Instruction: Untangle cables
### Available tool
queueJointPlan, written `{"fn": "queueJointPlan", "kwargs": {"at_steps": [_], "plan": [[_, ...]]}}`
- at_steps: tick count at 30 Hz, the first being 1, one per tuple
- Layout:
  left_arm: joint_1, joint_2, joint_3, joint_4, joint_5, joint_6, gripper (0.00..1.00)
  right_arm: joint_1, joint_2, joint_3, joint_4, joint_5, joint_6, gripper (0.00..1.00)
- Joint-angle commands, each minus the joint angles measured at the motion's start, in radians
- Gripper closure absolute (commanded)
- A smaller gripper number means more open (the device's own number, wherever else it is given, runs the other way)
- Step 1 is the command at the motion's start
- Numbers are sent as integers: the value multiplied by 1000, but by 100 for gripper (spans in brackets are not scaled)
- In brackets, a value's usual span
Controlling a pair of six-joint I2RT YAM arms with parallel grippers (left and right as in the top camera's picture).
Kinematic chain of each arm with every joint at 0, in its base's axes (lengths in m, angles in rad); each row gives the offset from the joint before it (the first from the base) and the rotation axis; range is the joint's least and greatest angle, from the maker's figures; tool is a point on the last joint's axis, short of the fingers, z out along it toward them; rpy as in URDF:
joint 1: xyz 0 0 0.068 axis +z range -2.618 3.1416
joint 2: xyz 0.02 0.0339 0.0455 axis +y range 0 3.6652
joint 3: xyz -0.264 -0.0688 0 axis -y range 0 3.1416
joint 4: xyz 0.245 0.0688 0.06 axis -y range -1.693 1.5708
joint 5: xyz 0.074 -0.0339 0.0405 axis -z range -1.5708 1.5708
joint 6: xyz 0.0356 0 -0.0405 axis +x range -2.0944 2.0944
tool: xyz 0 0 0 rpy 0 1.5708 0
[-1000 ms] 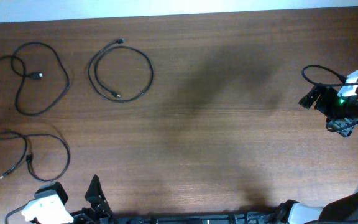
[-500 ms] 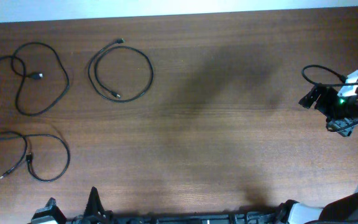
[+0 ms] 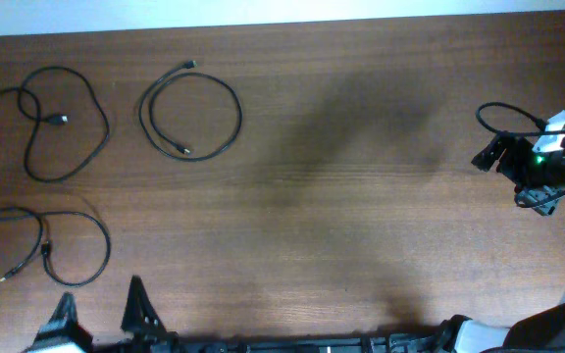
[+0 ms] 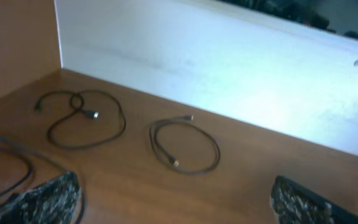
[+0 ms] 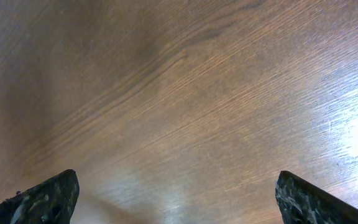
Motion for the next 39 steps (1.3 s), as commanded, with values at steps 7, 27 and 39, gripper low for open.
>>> {"fn": "queueJointPlan", "kwargs": {"at_steps": [7, 27, 39], "plan": [[-3, -3, -410, 420, -13, 1, 1, -2, 2, 4, 0, -2, 5, 1], [-3, -3, -911, 1014, -8, 25, 1, -2, 2, 4, 0, -2, 5, 1], [-3, 3, -911, 954, 19, 92, 1, -2, 2, 4, 0, -2, 5, 1]]}}
